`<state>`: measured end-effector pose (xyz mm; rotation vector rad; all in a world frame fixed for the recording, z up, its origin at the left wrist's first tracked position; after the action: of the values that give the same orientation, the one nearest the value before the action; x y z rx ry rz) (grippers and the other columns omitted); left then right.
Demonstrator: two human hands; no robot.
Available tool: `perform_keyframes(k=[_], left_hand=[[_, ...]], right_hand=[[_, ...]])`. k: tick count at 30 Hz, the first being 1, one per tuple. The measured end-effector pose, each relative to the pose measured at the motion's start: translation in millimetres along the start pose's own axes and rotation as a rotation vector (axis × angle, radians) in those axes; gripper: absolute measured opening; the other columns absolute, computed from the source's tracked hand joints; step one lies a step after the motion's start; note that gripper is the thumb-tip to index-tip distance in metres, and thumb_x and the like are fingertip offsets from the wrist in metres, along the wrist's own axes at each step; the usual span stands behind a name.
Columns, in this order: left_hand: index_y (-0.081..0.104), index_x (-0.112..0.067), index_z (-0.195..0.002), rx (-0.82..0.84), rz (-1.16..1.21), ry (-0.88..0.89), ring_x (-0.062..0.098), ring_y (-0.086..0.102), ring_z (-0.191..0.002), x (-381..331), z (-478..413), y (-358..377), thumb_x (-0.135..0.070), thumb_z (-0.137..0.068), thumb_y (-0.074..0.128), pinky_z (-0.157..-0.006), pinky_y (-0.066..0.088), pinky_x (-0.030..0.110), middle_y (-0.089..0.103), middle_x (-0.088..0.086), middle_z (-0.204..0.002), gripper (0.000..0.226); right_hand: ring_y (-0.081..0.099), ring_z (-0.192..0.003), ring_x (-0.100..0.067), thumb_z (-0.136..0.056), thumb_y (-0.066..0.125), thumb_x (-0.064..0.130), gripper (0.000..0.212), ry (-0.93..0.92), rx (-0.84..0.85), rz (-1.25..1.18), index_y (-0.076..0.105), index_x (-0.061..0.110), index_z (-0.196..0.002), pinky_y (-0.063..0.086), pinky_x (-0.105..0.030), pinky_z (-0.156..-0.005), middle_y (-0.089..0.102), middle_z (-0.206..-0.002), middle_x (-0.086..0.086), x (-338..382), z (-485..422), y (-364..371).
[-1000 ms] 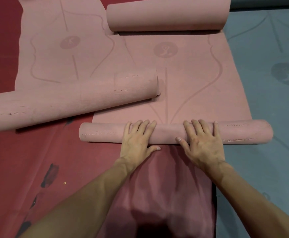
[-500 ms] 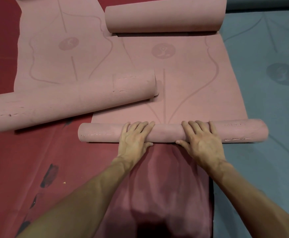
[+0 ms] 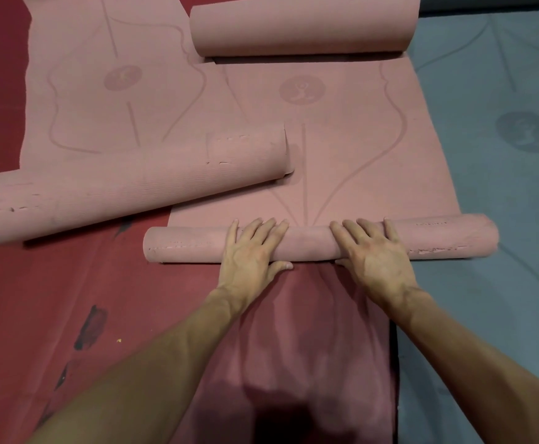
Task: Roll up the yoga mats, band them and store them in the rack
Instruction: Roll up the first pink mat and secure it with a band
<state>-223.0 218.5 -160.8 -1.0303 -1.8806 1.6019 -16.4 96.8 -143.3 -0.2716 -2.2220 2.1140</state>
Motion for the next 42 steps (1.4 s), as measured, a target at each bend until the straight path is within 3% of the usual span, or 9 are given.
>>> perform_keyframes(k=[3, 7, 10, 12, 15, 20, 25, 29, 42], left_hand=[[0.051, -0.024, -0.15, 0.0, 0.02, -0.006, 0.03, 0.051, -0.139, -1.1, 1.5, -0.6, -0.062, -0.086, 0.069, -0.12, 0.024, 0.065, 0.059, 0.002, -0.146, 0.077], [0.042, -0.03, -0.157, 0.094, 0.031, -0.029, 0.025, 0.042, -0.146, -0.2, -0.4, -2.9, -0.07, -0.098, 0.033, -0.125, 0.007, 0.063, 0.053, 0.0, -0.154, 0.072], [0.039, -0.037, -0.158, 0.146, 0.049, -0.117, 0.02, 0.034, -0.15, -4.0, -4.8, -5.0, -0.066, -0.101, 0.016, -0.125, -0.008, 0.064, 0.048, -0.005, -0.157, 0.068], [0.043, -0.038, -0.155, 0.145, 0.064, -0.174, 0.02, 0.033, -0.151, -9.2, -7.9, -6.7, -0.065, -0.1, 0.013, -0.122, -0.012, 0.066, 0.051, -0.007, -0.154, 0.068], [0.047, -0.037, -0.152, 0.139, 0.068, -0.214, 0.02, 0.035, -0.149, -13.1, -9.9, -6.8, -0.067, -0.1, 0.015, -0.121, -0.011, 0.069, 0.054, -0.008, -0.149, 0.068], [0.045, -0.032, -0.153, 0.138, 0.01, -0.14, 0.025, 0.04, -0.145, -9.5, -7.1, 0.2, -0.092, -0.084, 0.025, -0.12, -0.01, 0.071, 0.055, -0.003, -0.148, 0.093], [0.045, -0.029, -0.152, 0.104, -0.056, -0.078, 0.031, 0.048, -0.14, -5.2, -6.4, 5.2, -0.087, -0.077, 0.048, -0.118, 0.01, 0.078, 0.059, 0.003, -0.144, 0.095], [0.036, -0.028, -0.158, 0.117, -0.1, -0.052, 0.033, 0.039, -0.148, -5.3, -2.7, 6.0, -0.079, -0.072, 0.07, -0.116, 0.011, 0.08, 0.051, 0.005, -0.152, 0.105], [0.046, -0.028, -0.154, 0.074, -0.155, -0.054, 0.035, 0.044, -0.143, -11.3, 3.1, -8.2, -0.058, -0.086, 0.069, -0.115, 0.013, 0.08, 0.055, 0.006, -0.149, 0.078]], right_hand=[[0.062, -0.116, -0.035, -0.085, 0.079, 0.032, 0.062, 0.003, -0.027, -0.043, 0.057, 0.012, -0.14, 0.045, -0.063, -0.101, 0.067, -0.125, -0.007, 0.8, 3.1, -2.3], [0.065, -0.116, -0.035, -0.08, 0.085, 0.043, 0.07, -0.014, -0.032, -0.061, 0.061, 0.011, -0.138, 0.05, -0.061, -0.098, 0.069, -0.127, -0.009, -2.7, 0.7, -4.5], [0.058, -0.13, -0.034, -0.097, 0.047, 0.063, 0.07, -0.004, -0.031, -0.118, 0.057, 0.012, -0.145, 0.043, -0.062, -0.109, 0.062, -0.143, -0.011, -1.2, 2.4, -6.1], [0.045, -0.144, -0.031, -0.099, 0.025, 0.067, 0.078, 0.104, 0.011, -0.189, 0.051, 0.016, -0.151, 0.024, -0.061, -0.122, 0.052, -0.155, -0.009, 0.0, 2.6, -5.7], [0.038, -0.148, -0.03, -0.098, 0.015, 0.068, 0.081, 0.275, 0.018, -0.252, 0.051, 0.019, -0.151, 0.007, -0.054, -0.127, 0.052, -0.154, -0.008, -1.5, -1.6, -3.4], [0.053, -0.127, -0.031, -0.097, 0.023, 0.073, 0.078, 0.277, -0.014, -0.22, 0.062, 0.019, -0.137, 0.019, -0.055, -0.123, 0.066, -0.128, -0.006, -3.4, -3.9, 1.5], [0.052, -0.13, -0.035, -0.08, 0.043, 0.087, 0.098, 0.139, 0.028, -0.11, 0.054, 0.016, -0.146, 0.025, -0.061, -0.117, 0.061, -0.139, -0.01, -8.6, -0.6, 5.8], [0.049, -0.137, -0.038, -0.078, 0.076, 0.065, 0.091, 0.12, 0.008, -0.076, 0.051, 0.012, -0.147, 0.031, -0.064, -0.116, 0.058, -0.145, -0.014, -8.6, 4.5, 7.4], [0.058, -0.108, -0.037, -0.089, 0.068, 0.051, 0.048, 0.128, -0.062, -0.008, 0.061, 0.016, -0.121, 0.035, -0.056, -0.108, 0.069, -0.111, -0.007, -2.1, 12.5, -11.6]])
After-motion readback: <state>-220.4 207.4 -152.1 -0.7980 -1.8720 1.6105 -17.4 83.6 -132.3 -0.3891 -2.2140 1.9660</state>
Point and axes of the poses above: each hand's wrist, its own z-axis away from the middle knuckle, its own y-axis out of the palm, x = y × z, the point moved 3 cm from there along -z, towards the middle knuckle
